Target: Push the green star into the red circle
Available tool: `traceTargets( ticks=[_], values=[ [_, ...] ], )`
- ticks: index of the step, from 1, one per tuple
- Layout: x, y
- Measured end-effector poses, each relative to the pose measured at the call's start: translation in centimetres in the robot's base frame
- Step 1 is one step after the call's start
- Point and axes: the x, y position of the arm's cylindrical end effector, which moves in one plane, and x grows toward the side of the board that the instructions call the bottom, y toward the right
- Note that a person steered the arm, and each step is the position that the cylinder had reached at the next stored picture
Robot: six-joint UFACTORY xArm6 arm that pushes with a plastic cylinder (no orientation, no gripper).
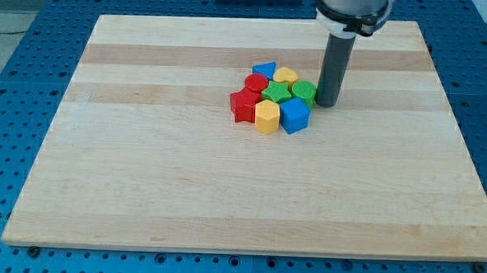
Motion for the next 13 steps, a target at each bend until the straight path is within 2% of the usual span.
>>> traceTargets(
  ticks=[7,9,11,13],
  values=[
    [0.0,-17.2],
    [-1.1,-19.6],
    [-0.5,-20.3],
    [-2.9,-26.2]
  ],
)
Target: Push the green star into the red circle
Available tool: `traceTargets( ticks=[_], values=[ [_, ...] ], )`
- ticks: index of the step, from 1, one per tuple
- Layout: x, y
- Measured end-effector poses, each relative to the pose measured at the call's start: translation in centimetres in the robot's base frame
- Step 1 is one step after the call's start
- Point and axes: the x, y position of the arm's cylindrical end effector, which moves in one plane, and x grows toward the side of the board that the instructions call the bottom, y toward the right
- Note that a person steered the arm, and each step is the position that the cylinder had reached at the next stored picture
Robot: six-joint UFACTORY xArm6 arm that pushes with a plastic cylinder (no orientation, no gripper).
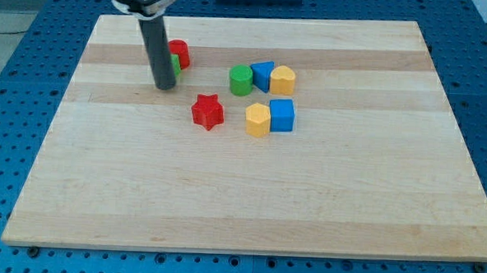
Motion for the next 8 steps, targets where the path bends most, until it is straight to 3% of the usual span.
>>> traceTargets(
  ticks=[8],
  values=[
    [-5.5,-3.7]
  ],
)
